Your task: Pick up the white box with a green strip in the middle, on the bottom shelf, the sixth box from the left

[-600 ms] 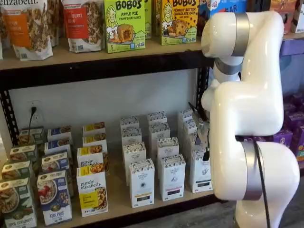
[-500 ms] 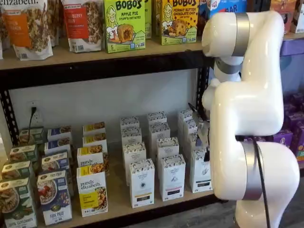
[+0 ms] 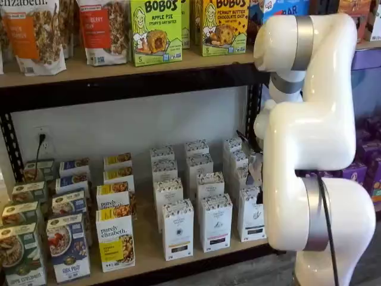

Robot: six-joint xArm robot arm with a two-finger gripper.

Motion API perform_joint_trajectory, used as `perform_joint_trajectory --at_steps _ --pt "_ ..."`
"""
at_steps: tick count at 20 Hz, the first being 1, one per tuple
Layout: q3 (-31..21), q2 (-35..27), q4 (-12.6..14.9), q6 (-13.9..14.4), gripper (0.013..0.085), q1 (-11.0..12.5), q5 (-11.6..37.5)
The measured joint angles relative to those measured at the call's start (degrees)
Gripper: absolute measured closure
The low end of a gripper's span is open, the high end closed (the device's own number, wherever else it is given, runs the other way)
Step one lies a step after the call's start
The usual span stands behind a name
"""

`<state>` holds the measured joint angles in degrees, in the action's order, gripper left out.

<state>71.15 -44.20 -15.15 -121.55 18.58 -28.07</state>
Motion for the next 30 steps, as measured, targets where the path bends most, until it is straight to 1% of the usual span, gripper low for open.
perform_joint_trajectory --at_steps 8,16,17,19,20,23,26,30 --pt "2.9 -3.04 -1.67 -1.03 0.013 -0.53 1.86" --pt "8.93 -7.55 0.41 0.96 0.013 -0.51 0.78" --pt "9.72 -8.06 0.96 1.49 0.013 -0.51 0.45" --pt "11.41 -9.2 3.14 3.4 0.013 -0.48 -0.11" --pt "12.25 -9.84 4.77 4.77 0.013 -0.45 -0.19" --pt "14.1 -11.29 8.25 7.71 0.013 -0.34 -0.6" --pt "15.87 -12.59 9.66 8.91 0.013 -0.31 -1.57" --pt "17.69 -13.97 14.15 12.86 0.013 -0.37 -2.74"
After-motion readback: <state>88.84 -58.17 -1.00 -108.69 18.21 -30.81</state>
